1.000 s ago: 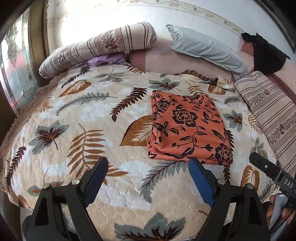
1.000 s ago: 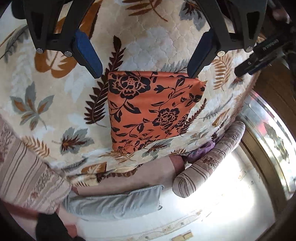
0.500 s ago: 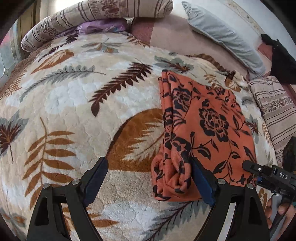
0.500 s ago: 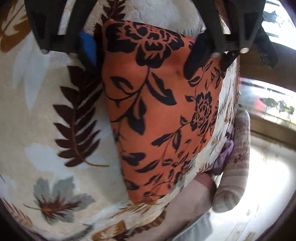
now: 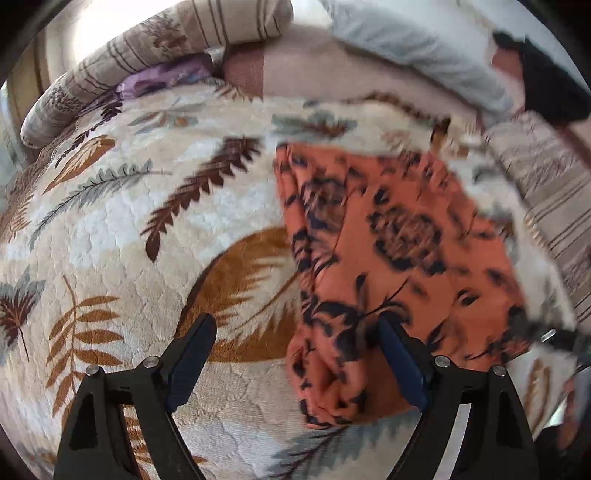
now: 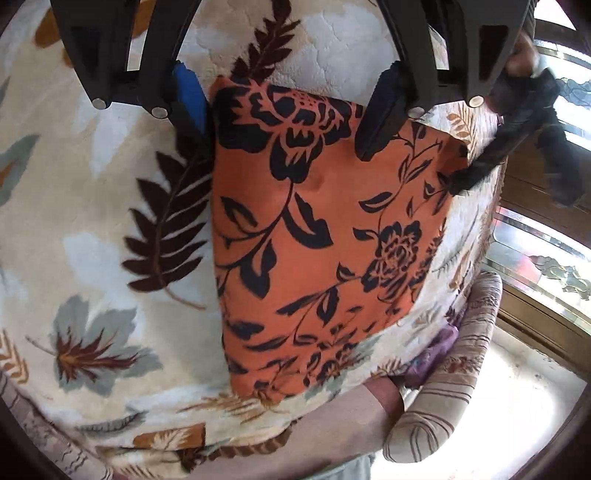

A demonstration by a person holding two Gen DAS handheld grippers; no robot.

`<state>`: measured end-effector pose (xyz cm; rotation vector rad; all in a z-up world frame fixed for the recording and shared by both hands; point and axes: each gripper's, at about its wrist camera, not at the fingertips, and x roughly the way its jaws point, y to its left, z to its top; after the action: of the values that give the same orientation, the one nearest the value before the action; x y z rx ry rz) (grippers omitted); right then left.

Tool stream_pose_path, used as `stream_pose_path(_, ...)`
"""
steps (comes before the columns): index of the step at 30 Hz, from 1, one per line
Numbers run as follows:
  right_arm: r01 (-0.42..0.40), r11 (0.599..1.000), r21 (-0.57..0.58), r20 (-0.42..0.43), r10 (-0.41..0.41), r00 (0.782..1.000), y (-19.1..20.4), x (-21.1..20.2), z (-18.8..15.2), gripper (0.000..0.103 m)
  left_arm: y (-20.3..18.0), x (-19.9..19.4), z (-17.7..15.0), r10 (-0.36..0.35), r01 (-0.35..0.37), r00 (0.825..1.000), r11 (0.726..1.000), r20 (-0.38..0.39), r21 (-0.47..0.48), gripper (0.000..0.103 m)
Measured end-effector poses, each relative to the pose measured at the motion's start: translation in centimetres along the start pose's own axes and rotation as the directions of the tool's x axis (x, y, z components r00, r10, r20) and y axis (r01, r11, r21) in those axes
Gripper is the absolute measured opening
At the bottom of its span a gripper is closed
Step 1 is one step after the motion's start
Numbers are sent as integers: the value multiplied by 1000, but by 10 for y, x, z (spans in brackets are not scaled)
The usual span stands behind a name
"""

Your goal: Fold small clothes

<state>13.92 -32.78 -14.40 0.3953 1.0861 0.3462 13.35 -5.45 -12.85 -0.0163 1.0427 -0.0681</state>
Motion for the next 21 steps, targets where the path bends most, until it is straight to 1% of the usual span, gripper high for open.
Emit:
stream_pose_path(1,-4,1000,7,23,3,1000,-1,-7,4,78,2,10,-4,-6,6,1000,1000,-16,-2,91)
stream_pose_path(2,-15,999,30,63,13,998,-4,-17,12,78,8,10,-7,-35,36,999,999,11,-35,91)
stream_pose_path(3,-27,998,49,104,22,994,-5,-26,17,78,11,11,-10,-46,47,999,997,11,-56,91)
stream_pose_path(4,-58,996,61,141,48,989,-6,-32,27,78,12,11,-10,-49,50,999,997,10,-60,92)
stream_pose_path(5,-115,991,70,161,103,982,-7,-32,39,78,12,11,-10,-44,44,999,998,12,-51,92)
stream_pose_path(6,-196,976,91,164,180,970,-8,-29,51,78,11,10,-10,-37,38,999,999,16,-36,92)
stream_pose_path(7,-290,949,121,160,269,950,-10,-24,61,77,10,9,-10,-32,33,999,999,22,-20,93)
stream_pose_path(8,-398,906,144,153,377,914,-11,-15,71,77,10,9,-10,-30,31,999,999,26,-15,93)
stream_pose_path(9,-475,865,159,132,458,879,-11,-2,78,79,10,9,-11,-30,30,999,999,29,-18,94)
stream_pose_path(10,-465,867,177,115,452,885,-13,11,83,79,10,9,-11,-27,28,999,999,30,-24,95)
stream_pose_path(11,-369,902,223,85,359,929,-21,29,87,79,11,9,-11,-28,29,999,999,30,-30,96)
stream_pose_path(12,-333,902,276,55,331,942,-29,44,87,80,11,10,-11,-28,28,999,999,25,-35,96)
stream_pose_path(13,-356,882,308,51,359,932,-32,51,90,80,11,9,-11,-31,32,999,999,27,-39,96)
stream_pose_path(14,-380,877,294,67,378,923,-28,48,96,81,11,9,-11,-35,36,999,999,29,-38,96)
stream_pose_path(16,-415,879,236,102,402,910,-12,41,117,81,12,10,-11,-41,43,999,998,30,-38,96)
stream_pose_path(18,-423,877,229,93,412,906,0,54,147,82,14,11,-11,-49,50,998,998,30,-42,96)
stream_pose_path(19,-417,878,234,84,409,909,2,66,164,82,14,11,-12,-51,53,998,998,29,-44,96)
stream_pose_path(20,-392,889,236,70,386,920,1,81,180,83,15,11,-12,-53,54,998,997,30,-46,96)
stream_pose_path(21,-337,908,250,59,333,941,-6,94,192,83,15,11,-12,-54,56,998,997,32,-50,96)
